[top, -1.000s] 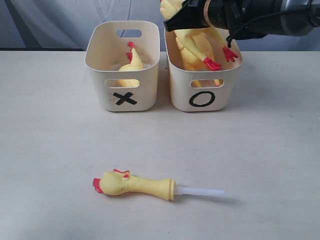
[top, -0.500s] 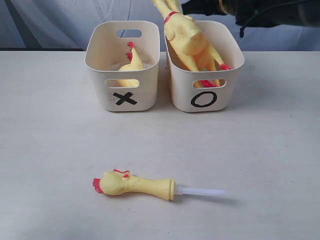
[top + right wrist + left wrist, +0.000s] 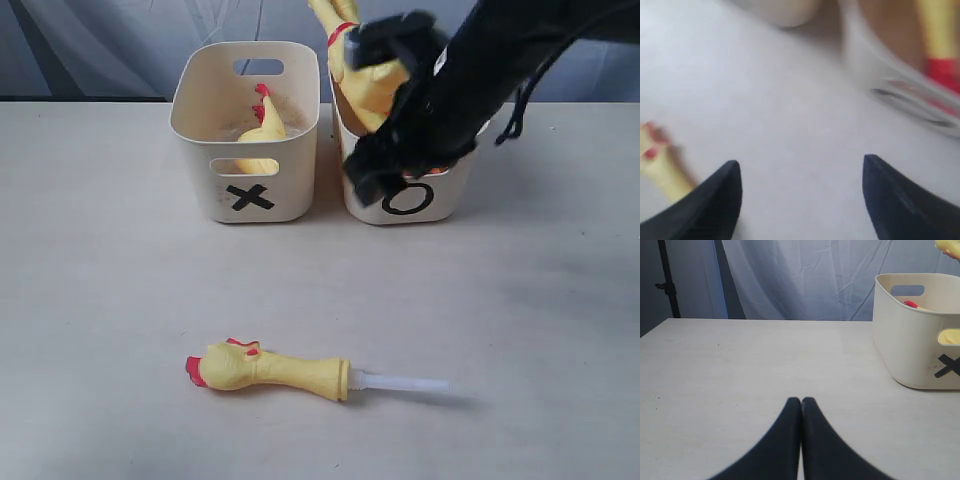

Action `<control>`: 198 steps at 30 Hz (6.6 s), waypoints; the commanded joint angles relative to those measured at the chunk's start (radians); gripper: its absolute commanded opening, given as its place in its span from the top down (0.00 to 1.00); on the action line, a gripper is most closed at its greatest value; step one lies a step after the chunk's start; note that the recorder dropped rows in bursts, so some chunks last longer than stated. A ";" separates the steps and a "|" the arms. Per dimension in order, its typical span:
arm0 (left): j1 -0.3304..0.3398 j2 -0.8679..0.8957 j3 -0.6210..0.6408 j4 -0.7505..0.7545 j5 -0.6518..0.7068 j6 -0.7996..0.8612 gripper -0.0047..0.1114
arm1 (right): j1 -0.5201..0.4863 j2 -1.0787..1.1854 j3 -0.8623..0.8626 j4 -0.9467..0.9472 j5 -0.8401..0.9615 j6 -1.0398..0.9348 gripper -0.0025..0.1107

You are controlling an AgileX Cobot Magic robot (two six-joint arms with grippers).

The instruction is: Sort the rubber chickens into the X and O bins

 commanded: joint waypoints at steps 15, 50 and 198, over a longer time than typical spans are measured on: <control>-0.004 -0.005 -0.002 0.000 -0.013 -0.004 0.96 | 0.300 0.092 0.229 0.240 -0.107 -0.674 0.41; -0.004 -0.005 -0.002 0.000 -0.013 -0.004 0.96 | 0.375 0.001 -0.116 -0.358 -0.264 -0.149 0.99; -0.004 -0.005 -0.002 0.000 -0.013 -0.004 0.96 | -0.573 -1.744 1.329 -0.221 -0.526 0.351 0.99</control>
